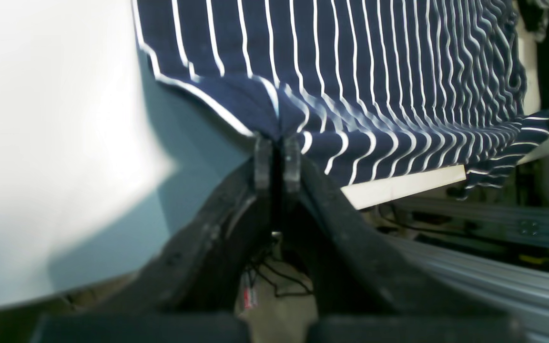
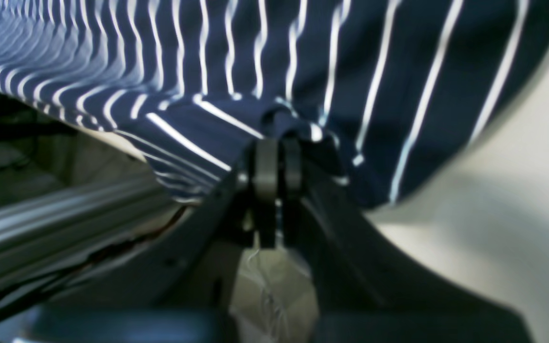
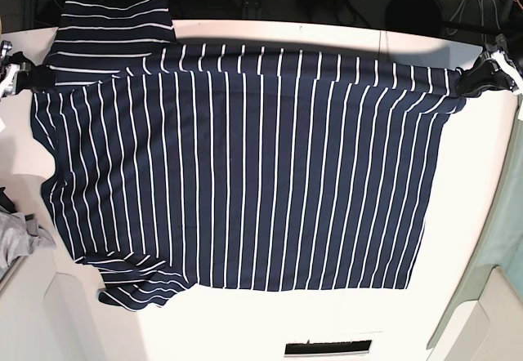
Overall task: Layout the t-shirt on the table in an organized manner, then fold the t-shirt properly
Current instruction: 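Lift the held edge with both grippers and fold it over the shirt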
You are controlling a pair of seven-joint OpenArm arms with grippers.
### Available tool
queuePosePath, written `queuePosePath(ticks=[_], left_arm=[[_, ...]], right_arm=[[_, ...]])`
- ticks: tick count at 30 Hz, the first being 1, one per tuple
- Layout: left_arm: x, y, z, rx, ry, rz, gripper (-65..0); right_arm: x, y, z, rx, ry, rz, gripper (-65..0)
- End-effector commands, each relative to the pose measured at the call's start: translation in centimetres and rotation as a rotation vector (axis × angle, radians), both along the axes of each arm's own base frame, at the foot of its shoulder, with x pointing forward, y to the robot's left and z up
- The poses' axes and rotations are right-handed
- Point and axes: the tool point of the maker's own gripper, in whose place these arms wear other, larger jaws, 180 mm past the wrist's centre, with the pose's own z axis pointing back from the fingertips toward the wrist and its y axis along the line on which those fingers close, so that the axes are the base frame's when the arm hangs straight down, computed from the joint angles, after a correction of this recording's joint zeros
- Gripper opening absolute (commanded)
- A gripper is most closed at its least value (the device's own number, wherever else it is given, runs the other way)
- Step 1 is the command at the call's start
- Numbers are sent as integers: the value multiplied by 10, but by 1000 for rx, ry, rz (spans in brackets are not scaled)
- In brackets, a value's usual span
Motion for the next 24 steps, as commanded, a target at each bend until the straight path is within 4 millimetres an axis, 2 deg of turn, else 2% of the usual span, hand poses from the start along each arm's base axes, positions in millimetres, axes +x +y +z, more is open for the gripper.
queuePosePath(ticks=[1, 4, 11, 16, 20, 24], left_arm=[[8, 8, 8, 33, -36, 0, -650], [13, 12, -3, 84, -28, -1, -650], [39, 7, -29, 78, 7, -16, -650], [60, 6, -37, 80, 10, -14, -650], [74, 3, -45, 109, 2, -30, -650], [74, -10, -61, 121, 43, -81, -650]], right_arm=[[17, -9, 15, -27, -60, 0, -650], [32, -12, 22, -45, -104, -6, -650], [65, -17, 27, -95, -197, -54, -650], [90, -16, 28, -90, -258, -106, -650], [105, -14, 22, -68, -271, -149, -650], [117, -5, 17, -15, -287, -195, -650]])
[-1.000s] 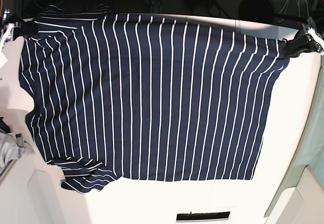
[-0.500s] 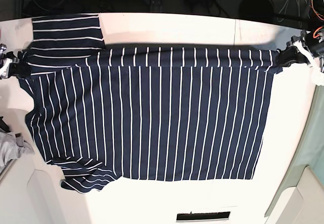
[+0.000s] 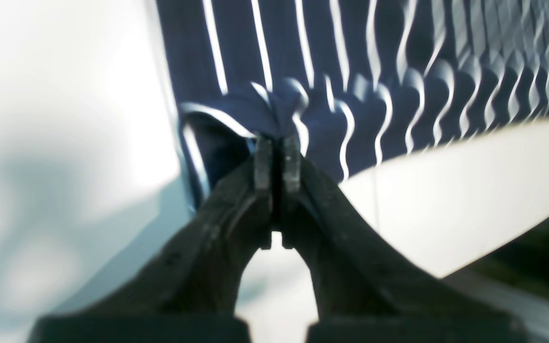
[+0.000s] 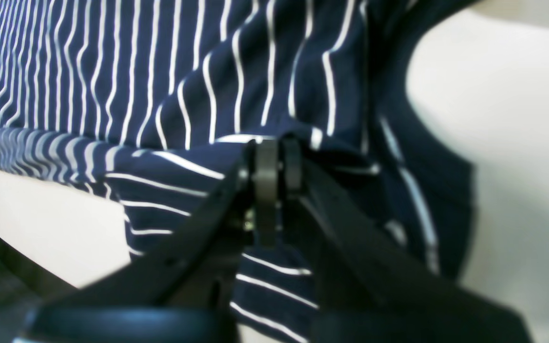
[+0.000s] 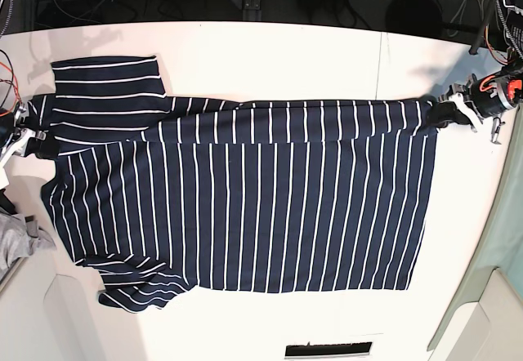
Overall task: Layout the t-shirt on the table in an organized manner, then fold the t-shirt properly
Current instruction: 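Lift the held edge with both grippers and fold it over the shirt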
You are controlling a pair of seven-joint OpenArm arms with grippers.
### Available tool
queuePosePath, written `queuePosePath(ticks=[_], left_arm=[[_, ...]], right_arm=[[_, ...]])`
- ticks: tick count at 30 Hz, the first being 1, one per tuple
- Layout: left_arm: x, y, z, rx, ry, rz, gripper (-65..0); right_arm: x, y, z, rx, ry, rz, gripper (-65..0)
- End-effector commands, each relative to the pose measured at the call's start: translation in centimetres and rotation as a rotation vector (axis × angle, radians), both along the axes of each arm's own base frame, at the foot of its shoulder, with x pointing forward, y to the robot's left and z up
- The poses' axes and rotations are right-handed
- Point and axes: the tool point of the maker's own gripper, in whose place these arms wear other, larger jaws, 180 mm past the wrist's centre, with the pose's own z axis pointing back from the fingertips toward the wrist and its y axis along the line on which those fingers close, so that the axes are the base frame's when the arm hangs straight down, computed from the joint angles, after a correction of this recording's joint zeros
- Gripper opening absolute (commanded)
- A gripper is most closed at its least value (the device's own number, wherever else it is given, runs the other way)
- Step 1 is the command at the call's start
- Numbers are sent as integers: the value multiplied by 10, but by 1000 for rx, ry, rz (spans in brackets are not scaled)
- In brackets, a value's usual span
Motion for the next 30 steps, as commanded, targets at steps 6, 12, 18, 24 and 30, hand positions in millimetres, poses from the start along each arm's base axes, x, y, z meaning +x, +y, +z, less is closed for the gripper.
queuePosePath(ticks=[6, 12, 18, 24, 30], left_arm=[[25, 4, 19, 6, -85, -5, -650], [26, 4, 19, 11, -84, -8, -650], [24, 6, 16, 36, -71, -18, -650], [25, 1, 19, -3, -76, -10, -650], [26, -5, 24, -50, -79, -6, -650]], right_arm=[[20, -5, 14, 10, -68, -40, -400], [8, -6, 17, 39, -5, -22, -385], [-16, -23, 26, 88, 8, -74, -385], [-78, -28, -12, 80, 147, -103, -385], [-114, -34, -33, 54, 206, -136, -385]])
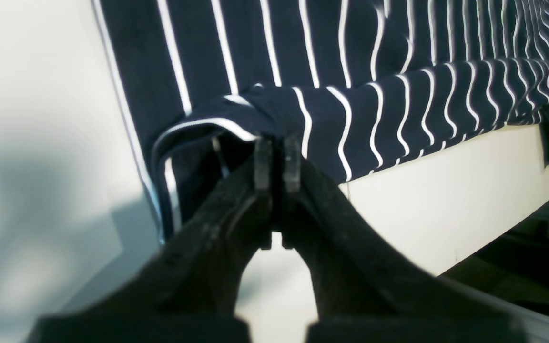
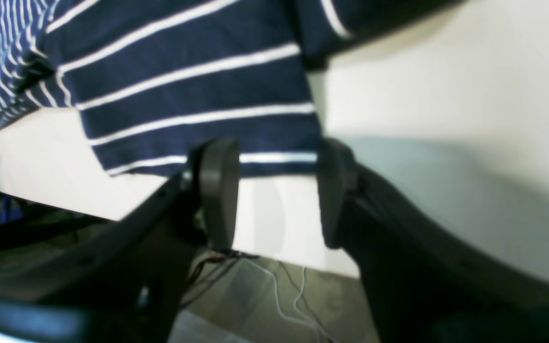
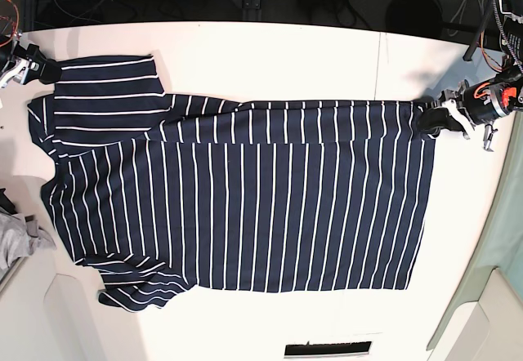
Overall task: Layout the t-shirt on the table in an organized manner, then fold the t-shirt properly
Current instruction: 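Lift the held edge with both grippers and fold it over the shirt, then lay the folded edge down and regrasp it with both grippers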
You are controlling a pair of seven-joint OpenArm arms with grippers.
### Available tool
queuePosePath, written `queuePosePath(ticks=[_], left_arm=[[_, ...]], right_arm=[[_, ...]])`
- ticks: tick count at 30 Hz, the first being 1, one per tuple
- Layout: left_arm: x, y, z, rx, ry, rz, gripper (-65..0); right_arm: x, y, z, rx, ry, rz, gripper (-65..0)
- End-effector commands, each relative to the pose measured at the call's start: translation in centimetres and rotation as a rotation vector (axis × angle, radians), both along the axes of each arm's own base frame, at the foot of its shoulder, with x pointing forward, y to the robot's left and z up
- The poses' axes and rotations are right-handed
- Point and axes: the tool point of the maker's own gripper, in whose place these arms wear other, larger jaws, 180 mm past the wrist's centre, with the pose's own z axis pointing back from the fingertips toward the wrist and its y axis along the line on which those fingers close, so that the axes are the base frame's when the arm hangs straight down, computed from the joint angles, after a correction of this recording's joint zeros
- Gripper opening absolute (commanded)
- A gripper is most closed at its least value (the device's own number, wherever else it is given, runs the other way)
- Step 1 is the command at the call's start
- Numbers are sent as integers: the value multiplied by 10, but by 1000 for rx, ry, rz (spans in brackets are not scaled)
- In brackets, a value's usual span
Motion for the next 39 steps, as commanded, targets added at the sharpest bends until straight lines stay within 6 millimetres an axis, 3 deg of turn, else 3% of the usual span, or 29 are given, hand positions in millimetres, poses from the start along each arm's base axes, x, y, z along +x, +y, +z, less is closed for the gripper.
queuePosePath(ticks=[1, 5, 16, 17, 20, 21, 25, 29, 33, 39], left_arm=[[10, 6, 13, 5, -43, -1, -650], [11, 5, 14, 2, -45, 0, -650], [11, 5, 15, -7, -48, 3, -650], [11, 5, 15, -7, -48, 3, -650], [11, 5, 15, -7, -48, 3, -650], [11, 5, 15, -7, -48, 3, -650], [12, 5, 15, -8, -50, 4, -650], [12, 7, 16, -3, -50, 3, -650], [16, 12, 23, -5, -67, 9, -650], [44, 18, 46, 10, -137, 8, -650]], right_arm=[[8, -11, 10, -28, -40, -4, -385], [9, -7, 0, -59, -50, -11, -385], [5, 49, -25, 3, -22, 96, -388], [6, 51, -26, 6, -28, 94, -415], [7, 58, -28, 17, -38, 86, -615], [7, 61, -29, 22, -38, 85, -650], [9, 62, -29, 24, -46, 81, -650], [22, 64, -15, 9, -99, 102, -650], [45, 73, 15, -28, -209, 164, -650], [98, 73, 58, -113, -371, 208, -650]])
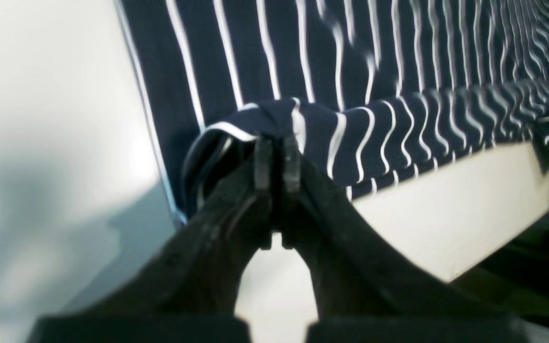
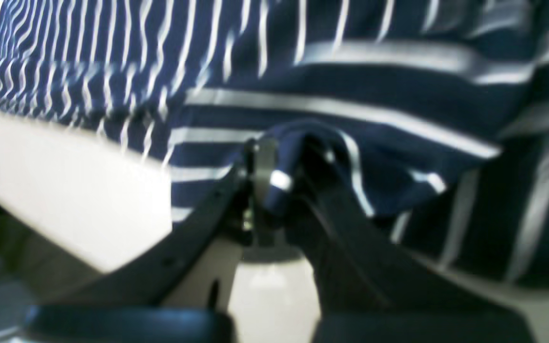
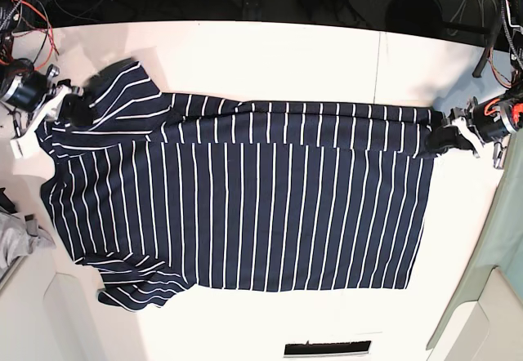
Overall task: Layout the t-shirt on the table in an organized manner, then fold the t-shirt properly
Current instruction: 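Lay the folded edge down and regrasp it with both grippers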
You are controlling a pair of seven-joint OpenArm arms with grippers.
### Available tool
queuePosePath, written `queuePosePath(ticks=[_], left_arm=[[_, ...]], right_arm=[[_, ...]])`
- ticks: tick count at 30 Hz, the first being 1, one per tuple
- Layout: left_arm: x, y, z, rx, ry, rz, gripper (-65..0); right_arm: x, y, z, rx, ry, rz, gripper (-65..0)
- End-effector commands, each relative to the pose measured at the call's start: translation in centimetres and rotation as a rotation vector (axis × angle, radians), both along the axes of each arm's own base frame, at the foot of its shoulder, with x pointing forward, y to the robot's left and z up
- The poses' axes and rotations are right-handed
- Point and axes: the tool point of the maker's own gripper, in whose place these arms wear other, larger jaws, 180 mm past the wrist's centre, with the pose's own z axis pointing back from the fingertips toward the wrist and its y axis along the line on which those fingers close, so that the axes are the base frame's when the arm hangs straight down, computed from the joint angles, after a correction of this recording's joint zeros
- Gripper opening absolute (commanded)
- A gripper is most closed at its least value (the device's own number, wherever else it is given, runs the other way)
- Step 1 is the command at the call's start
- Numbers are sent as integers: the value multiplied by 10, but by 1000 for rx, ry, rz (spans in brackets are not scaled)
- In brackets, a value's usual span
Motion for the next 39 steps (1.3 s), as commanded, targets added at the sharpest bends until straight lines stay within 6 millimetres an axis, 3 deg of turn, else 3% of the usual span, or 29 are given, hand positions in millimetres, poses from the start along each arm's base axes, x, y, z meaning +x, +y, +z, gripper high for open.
queuePosePath(ticks=[1, 8, 12, 15, 19, 21, 26, 31, 39], left_arm=[[15, 6, 20, 5, -66, 0, -650], [22, 10, 22, 44, -81, -4, -650], [23, 13, 22, 61, -91, 0, -650], [21, 14, 18, 79, -79, -5, -650], [21, 14, 17, 87, -82, -4, -650], [22, 13, 17, 82, -86, -2, -633], [22, 12, 16, 81, -86, -2, -521], [20, 18, 18, 97, -76, -5, -385], [31, 31, 33, 98, -122, 33, -374]], right_arm=[[21, -8, 20, -12, -79, -12, -650], [71, -20, 42, -5, -155, -54, -650], [87, -21, 37, 36, -133, -79, -650], [84, -19, 25, 55, -95, -84, -650], [76, -15, 15, 63, -67, -82, -402], [75, -17, 13, 54, -62, -81, -348], [76, -23, 17, 52, -70, -103, -349], [79, -51, 35, 58, -121, -190, -349], [62, -87, 38, 28, -101, -263, -349]])
